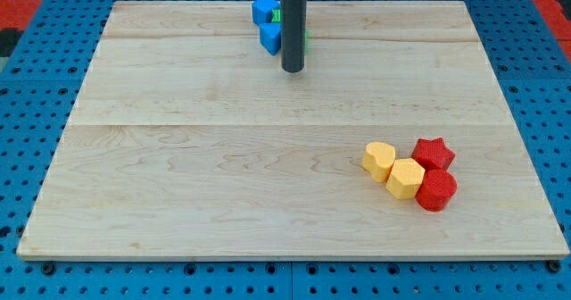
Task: Move the green circle slightly towards right side
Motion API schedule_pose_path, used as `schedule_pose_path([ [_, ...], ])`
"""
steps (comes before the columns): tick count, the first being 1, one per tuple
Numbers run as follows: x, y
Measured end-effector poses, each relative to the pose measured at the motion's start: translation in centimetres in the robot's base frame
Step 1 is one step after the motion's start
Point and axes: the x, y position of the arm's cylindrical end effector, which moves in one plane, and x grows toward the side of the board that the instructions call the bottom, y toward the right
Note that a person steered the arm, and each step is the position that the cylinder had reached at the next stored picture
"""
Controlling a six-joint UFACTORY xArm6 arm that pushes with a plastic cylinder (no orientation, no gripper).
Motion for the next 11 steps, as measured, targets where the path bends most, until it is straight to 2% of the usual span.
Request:
schedule_pose_path([
  [2,-0.2,-3.7],
  [9,-1.5,-2.0],
  [11,-3.2,-2.0],
])
